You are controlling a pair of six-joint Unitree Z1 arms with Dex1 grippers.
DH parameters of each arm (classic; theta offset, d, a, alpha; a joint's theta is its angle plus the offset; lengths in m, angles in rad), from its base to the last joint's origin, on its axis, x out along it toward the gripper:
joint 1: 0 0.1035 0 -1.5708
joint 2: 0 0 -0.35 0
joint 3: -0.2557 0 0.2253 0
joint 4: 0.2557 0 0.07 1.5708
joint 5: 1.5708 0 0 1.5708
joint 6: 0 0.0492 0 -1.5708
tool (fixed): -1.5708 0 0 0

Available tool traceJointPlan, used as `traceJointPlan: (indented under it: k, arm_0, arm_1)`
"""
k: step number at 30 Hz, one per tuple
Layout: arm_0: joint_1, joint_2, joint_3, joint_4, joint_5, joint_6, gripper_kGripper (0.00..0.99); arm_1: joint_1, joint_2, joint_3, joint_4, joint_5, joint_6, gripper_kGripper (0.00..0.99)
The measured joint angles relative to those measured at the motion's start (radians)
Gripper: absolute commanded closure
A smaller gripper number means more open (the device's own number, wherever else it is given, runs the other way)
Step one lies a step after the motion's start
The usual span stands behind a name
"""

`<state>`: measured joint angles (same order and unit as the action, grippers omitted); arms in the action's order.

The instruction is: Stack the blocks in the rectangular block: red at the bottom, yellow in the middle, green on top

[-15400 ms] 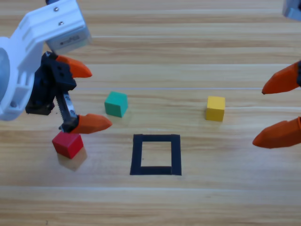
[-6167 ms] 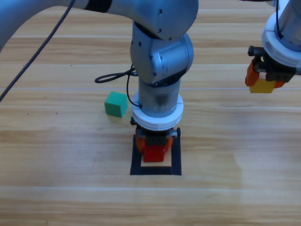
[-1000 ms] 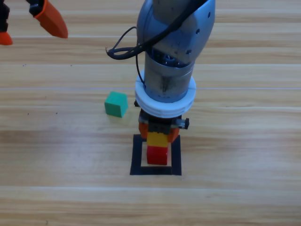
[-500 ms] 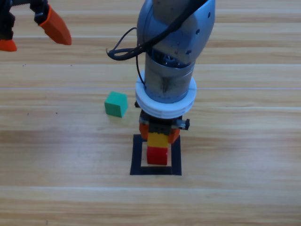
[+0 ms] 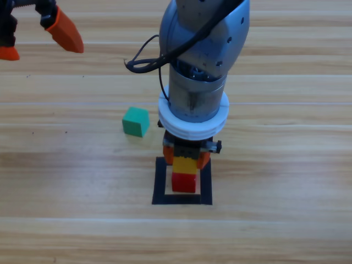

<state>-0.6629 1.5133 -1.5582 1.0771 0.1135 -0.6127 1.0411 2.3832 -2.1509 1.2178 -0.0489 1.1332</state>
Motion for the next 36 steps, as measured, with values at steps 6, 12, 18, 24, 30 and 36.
traceJointPlan:
  k: [6, 12, 18, 24, 30, 36]
  arm_0:
    - [0.000, -0.011, 0.008, -0.002, 0.000, 0.000, 0.000]
    - [0.000, -0.031, 0.014, -0.002, 0.000, 0.000, 0.000]
    - [0.002, -0.032, 0.023, -0.006, 0.000, -0.001, 0.000]
    - [0.004, -0.032, 0.027, -0.010, 0.000, -0.001, 0.000]
    - [0.005, -0.032, 0.041, -0.030, 0.000, -0.002, 0.000]
    - [0.005, -0.032, 0.043, -0.033, 0.000, -0.002, 0.000]
  arm_1:
    - [0.000, 0.007, -0.003, 0.000, 0.000, 0.000, 0.864]
    - [0.000, 0.040, -0.005, 0.000, 0.000, 0.000, 0.864]
    - [0.001, 0.040, -0.009, 0.000, 0.000, 0.000, 0.806]
    - [0.001, 0.040, -0.009, 0.001, 0.000, 0.000, 0.002]
    - [0.001, 0.040, -0.014, 0.001, -0.019, -0.035, 0.000]
    - [0.008, 0.000, -0.030, 0.001, -0.138, -0.116, 0.000]
